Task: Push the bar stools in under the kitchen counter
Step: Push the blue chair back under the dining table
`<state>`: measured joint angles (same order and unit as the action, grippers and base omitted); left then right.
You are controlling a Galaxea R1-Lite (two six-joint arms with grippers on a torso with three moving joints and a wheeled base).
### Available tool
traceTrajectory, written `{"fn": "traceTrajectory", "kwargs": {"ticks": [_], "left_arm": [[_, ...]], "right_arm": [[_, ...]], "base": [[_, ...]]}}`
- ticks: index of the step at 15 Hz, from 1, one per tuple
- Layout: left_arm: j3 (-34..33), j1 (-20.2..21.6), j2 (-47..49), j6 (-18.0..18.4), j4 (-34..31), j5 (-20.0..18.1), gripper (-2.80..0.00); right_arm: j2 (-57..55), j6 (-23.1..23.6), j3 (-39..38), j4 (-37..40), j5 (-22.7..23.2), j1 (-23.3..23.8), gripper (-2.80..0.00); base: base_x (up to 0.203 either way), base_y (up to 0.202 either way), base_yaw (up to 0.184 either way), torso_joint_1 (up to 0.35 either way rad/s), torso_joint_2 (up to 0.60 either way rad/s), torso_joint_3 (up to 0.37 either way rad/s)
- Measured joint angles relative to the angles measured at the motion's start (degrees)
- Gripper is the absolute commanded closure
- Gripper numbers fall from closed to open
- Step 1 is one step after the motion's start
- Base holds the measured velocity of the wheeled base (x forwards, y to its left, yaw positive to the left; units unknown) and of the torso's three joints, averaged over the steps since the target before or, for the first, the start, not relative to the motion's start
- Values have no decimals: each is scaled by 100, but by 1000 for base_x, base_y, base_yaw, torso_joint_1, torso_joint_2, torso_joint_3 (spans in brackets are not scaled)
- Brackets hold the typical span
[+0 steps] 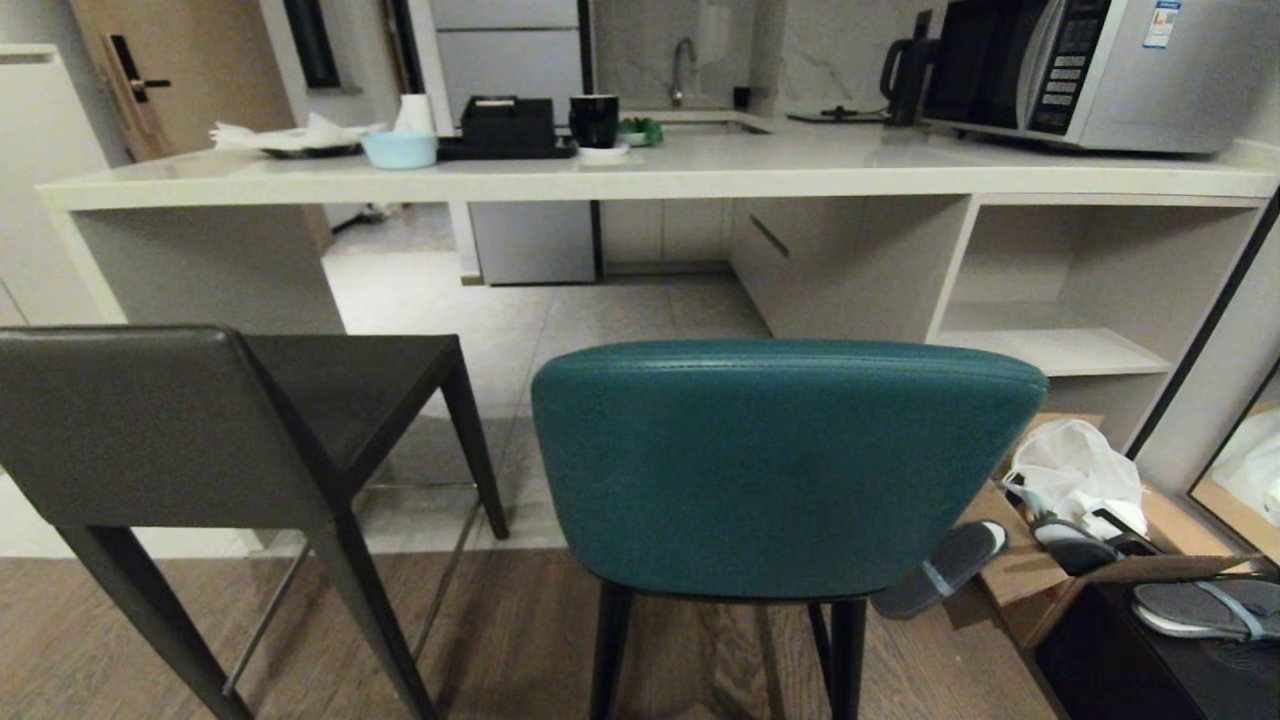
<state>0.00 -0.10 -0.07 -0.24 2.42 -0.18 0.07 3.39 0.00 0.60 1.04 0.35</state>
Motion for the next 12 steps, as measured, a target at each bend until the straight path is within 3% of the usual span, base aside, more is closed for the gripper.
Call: {"fn": "traceTrajectory", "kwargs": {"ticks": [4, 10, 12], "left_arm": [[0, 5, 0, -5, -1, 2, 0], [0, 10, 0, 12, 0, 2, 0], [1, 5, 5, 240, -12, -59, 0]], "right_arm": [[0, 4, 0, 2, 0, -2, 0], [0, 30, 7, 3, 24, 0, 0], [-85, 20, 174, 215, 59, 13, 0]], "base": [[0, -164, 1, 3, 0, 1], [0, 0, 0, 0, 0, 0], [0, 0, 0, 0, 0, 0]]}}
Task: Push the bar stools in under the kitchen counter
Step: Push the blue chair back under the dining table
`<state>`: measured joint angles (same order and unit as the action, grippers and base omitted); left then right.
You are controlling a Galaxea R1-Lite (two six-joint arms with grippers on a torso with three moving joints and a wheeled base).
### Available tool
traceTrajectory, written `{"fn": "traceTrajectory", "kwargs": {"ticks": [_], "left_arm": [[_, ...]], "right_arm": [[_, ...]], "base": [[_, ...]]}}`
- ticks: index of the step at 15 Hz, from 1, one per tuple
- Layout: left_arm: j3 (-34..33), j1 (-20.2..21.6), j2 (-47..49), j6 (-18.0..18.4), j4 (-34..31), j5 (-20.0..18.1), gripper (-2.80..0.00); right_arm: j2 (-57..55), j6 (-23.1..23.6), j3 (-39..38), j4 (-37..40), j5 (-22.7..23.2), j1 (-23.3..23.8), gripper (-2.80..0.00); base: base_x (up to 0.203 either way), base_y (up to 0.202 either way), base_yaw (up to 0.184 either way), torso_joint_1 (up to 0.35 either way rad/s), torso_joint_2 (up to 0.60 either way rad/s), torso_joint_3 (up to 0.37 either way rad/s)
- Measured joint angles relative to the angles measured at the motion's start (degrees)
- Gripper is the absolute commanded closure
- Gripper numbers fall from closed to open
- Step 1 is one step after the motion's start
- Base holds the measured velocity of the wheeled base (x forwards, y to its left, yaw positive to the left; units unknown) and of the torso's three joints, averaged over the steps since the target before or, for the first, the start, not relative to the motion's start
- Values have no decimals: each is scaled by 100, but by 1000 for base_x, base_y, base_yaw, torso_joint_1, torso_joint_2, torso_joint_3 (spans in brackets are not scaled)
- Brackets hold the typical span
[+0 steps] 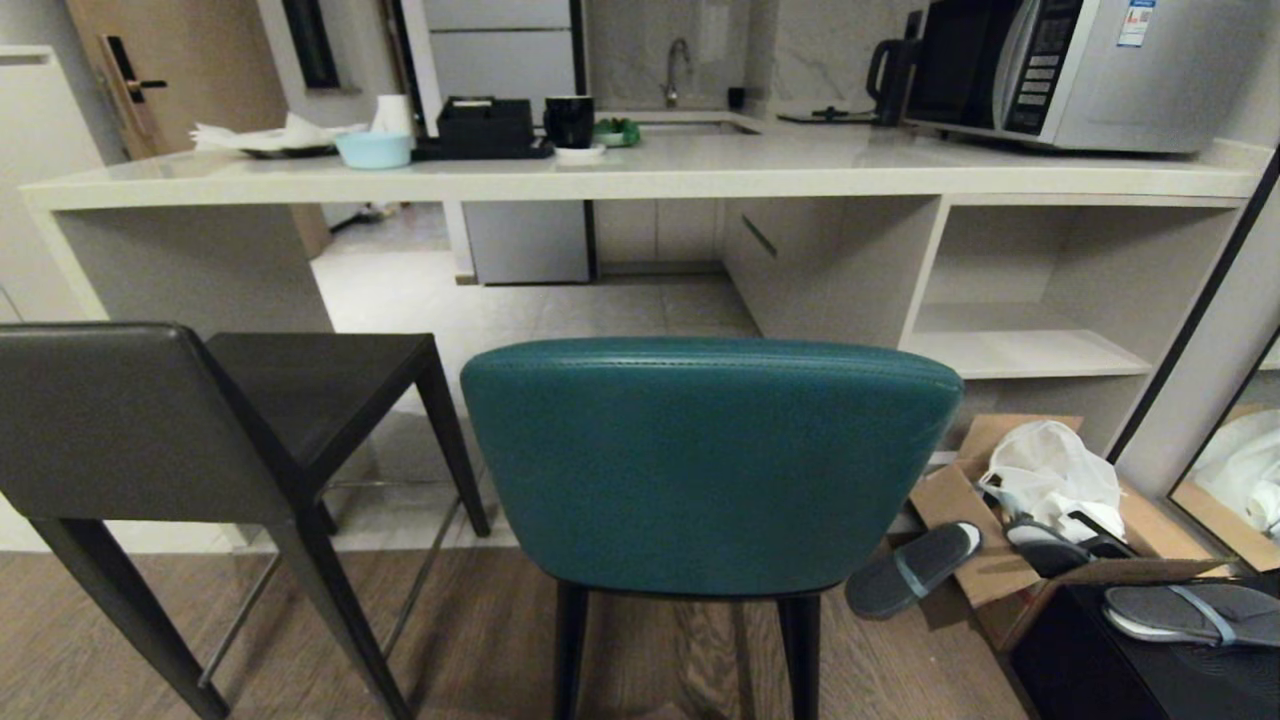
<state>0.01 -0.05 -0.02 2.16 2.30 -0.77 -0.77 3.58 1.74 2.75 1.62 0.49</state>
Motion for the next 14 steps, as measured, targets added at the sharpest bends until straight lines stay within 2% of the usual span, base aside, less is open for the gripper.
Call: {"fn": "traceTrajectory", "kwargs": {"ticks": [1, 3, 6, 9, 11, 14], "left_arm": [[86, 5, 41, 23, -36, -105, 0], [613, 5, 399, -314, -21, -336, 0], [1463, 0, 1898, -711, 575, -505, 0], [1913, -70, 3921, -703, 1927, -610, 0], [2073, -230, 5222, -678, 2960, -620, 0], [2215, -607, 7089, -636, 4475, -347, 0]], "right_arm": [[-171, -56, 229, -17, 44, -7, 0], [-781, -282, 717, -157, 160, -9, 0], [-2273, -477, 1268, -1017, 317, -16, 0], [-4124, -452, 1578, -2516, 374, -42, 0], [-5317, -411, 1710, -3590, 375, -221, 0], [-6878, -383, 1896, -5041, 199, -730, 0]], "base": [[0, 0, 0, 0, 0, 0], [0, 0, 0, 0, 0, 0], [0, 0, 0, 0, 0, 0], [0, 0, 0, 0, 0, 0], [0, 0, 0, 0, 0, 0], [0, 0, 0, 0, 0, 0]]}}
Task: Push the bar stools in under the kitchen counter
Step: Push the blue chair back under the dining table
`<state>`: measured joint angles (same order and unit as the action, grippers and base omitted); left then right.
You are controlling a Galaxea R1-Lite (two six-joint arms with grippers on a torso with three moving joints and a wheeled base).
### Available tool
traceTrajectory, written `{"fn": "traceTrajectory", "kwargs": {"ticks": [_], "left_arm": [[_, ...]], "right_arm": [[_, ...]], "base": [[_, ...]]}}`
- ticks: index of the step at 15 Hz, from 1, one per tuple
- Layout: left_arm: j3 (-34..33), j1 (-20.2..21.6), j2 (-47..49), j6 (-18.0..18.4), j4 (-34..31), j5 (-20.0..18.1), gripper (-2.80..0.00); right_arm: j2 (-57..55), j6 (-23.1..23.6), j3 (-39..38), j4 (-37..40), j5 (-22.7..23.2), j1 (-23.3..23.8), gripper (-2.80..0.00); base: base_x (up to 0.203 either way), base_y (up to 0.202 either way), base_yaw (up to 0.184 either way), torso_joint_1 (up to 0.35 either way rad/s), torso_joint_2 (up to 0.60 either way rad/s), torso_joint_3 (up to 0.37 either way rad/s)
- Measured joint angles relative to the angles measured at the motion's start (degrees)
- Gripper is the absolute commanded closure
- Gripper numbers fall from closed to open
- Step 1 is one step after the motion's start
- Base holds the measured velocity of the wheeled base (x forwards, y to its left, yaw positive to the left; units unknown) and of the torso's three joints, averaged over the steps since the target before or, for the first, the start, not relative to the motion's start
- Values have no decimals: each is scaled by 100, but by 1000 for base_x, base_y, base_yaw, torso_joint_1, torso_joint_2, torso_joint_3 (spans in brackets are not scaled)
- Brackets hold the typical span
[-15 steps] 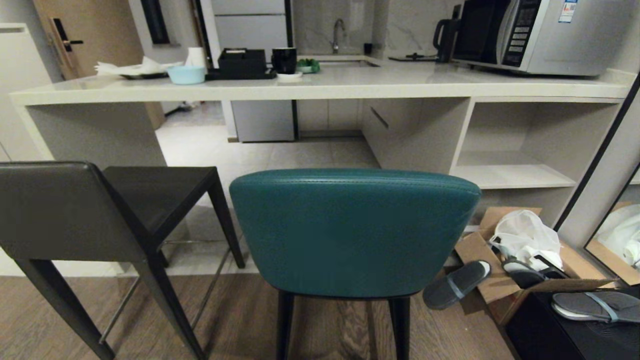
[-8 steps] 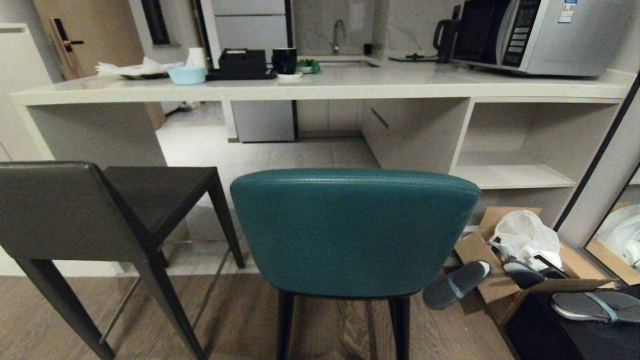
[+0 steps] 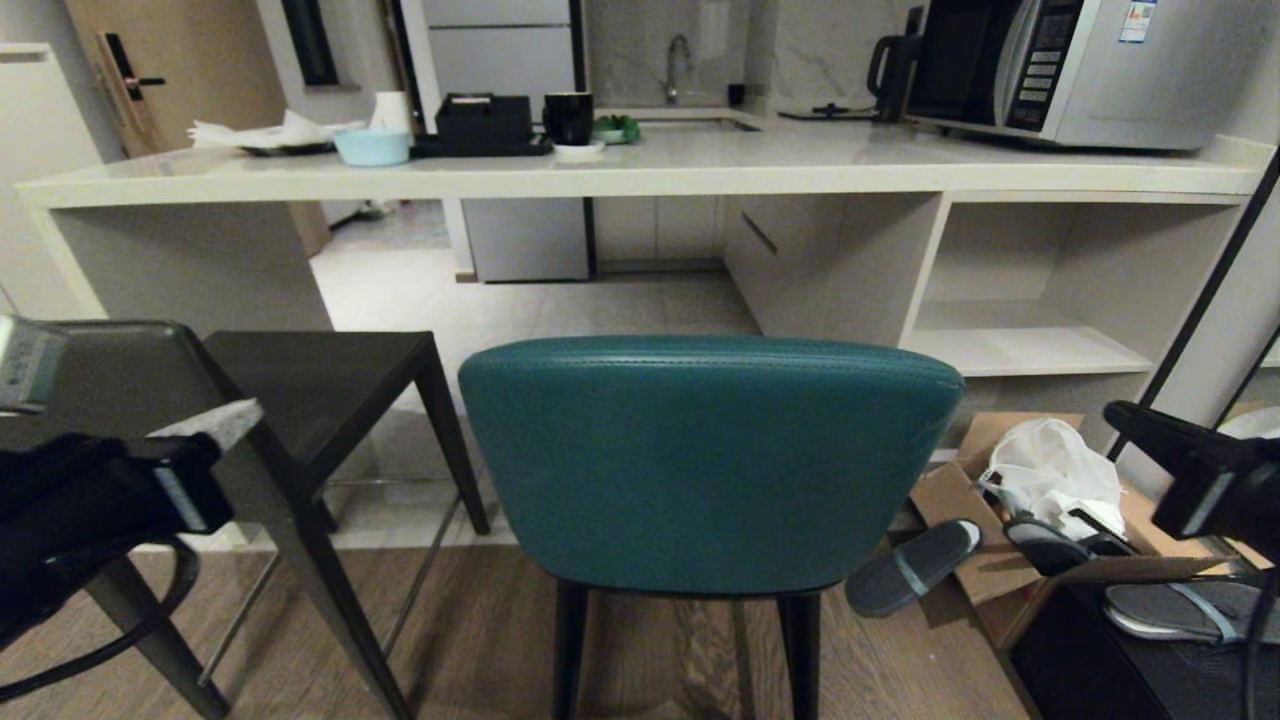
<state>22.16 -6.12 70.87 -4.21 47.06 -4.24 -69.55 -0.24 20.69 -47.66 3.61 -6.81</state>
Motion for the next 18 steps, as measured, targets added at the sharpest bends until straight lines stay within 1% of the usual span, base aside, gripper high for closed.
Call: {"fn": "traceTrajectory", "kwargs": {"ticks": [1, 3, 5, 7, 8, 10, 18], "left_arm": [[23, -182, 554, 27, 468, 191, 0], [14, -676, 1613, 73, 1465, 661, 0], [-70, -1122, 2502, 88, 2445, 1076, 0], [-89, -1423, 3135, 93, 3127, 1274, 0], [-66, -1534, 3386, 90, 3293, 1295, 0], [60, -1663, 3717, 76, 3360, 1346, 0], [399, -2129, 3989, 66, 3375, 1487, 0]], "right_arm": [[-433, 2, 41, -350, -107, -202, 0], [-1237, 9, 92, -1044, -388, -697, 0], [-1819, 24, 120, -1701, -873, -1224, 0], [-2132, 24, 60, -1883, -1148, -1649, 0], [-2232, 27, 33, -1929, -1243, -1821, 0], [-2381, 29, 53, -1937, -1328, -1984, 0], [-2741, 34, 344, -1857, -1341, -2052, 0]], "base": [[0, 0, 0, 0, 0, 0], [0, 0, 0, 0, 0, 0], [0, 0, 0, 0, 0, 0], [0, 0, 0, 0, 0, 0], [0, 0, 0, 0, 0, 0], [0, 0, 0, 0, 0, 0], [0, 0, 0, 0, 0, 0]]}}
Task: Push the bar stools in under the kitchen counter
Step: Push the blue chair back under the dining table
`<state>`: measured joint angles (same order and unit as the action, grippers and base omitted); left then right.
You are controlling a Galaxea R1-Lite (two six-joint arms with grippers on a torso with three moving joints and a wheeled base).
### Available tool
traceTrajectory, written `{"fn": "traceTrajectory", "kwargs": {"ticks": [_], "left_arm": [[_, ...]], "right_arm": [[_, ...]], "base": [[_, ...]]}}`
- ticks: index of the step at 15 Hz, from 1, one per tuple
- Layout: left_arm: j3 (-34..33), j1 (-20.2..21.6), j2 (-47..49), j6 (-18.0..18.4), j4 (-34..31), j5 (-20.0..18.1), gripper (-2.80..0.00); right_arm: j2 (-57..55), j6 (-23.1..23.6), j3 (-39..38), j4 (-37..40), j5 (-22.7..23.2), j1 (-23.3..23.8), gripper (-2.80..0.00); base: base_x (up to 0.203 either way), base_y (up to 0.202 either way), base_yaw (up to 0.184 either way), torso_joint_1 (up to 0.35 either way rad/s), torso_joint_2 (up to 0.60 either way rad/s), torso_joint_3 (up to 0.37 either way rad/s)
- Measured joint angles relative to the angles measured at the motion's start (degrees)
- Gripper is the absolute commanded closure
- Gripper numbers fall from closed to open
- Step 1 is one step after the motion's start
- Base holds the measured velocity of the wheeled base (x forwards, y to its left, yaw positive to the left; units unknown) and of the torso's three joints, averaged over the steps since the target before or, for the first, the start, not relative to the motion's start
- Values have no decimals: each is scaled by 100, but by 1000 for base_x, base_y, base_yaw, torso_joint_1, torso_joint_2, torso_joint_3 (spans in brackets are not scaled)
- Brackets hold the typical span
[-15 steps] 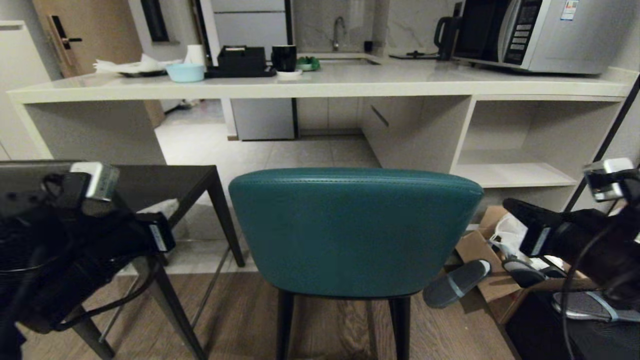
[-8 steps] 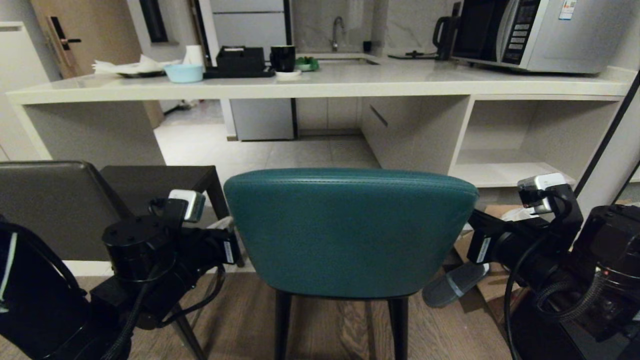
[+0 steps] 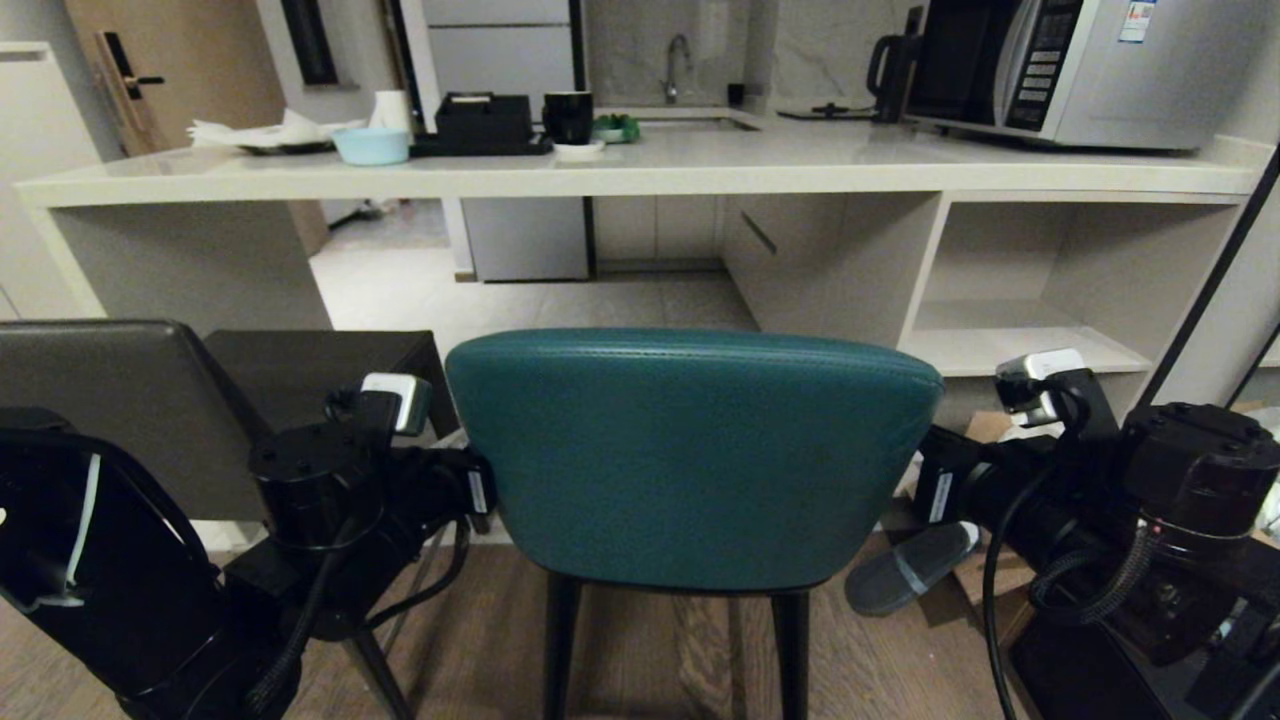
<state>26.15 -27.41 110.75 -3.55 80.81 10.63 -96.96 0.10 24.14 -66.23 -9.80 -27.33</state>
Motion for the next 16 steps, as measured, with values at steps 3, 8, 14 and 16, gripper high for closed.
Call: {"fn": "traceTrajectory", "kwargs": {"ticks": [3, 8, 14, 16], "left_arm": [[-55, -133, 0, 5, 17, 163, 0], [-262, -183, -48, -2, 55, 172, 0], [-104, -257, 40, 1, 11, 277, 0], [-14, -280, 102, 9, 17, 290, 0]], "right_arm": [[-190, -2, 282, 15, -20, 0, 0], [-584, 5, 687, -11, -9, 2, 0], [-1168, 231, 1459, -1, 84, 248, 0], [-1315, 238, 1637, -30, 173, 496, 0]], "base": [[0, 0, 0, 0, 0, 0], [0, 0, 0, 0, 0, 0], [0, 0, 0, 0, 0, 0], [0, 0, 0, 0, 0, 0]]}}
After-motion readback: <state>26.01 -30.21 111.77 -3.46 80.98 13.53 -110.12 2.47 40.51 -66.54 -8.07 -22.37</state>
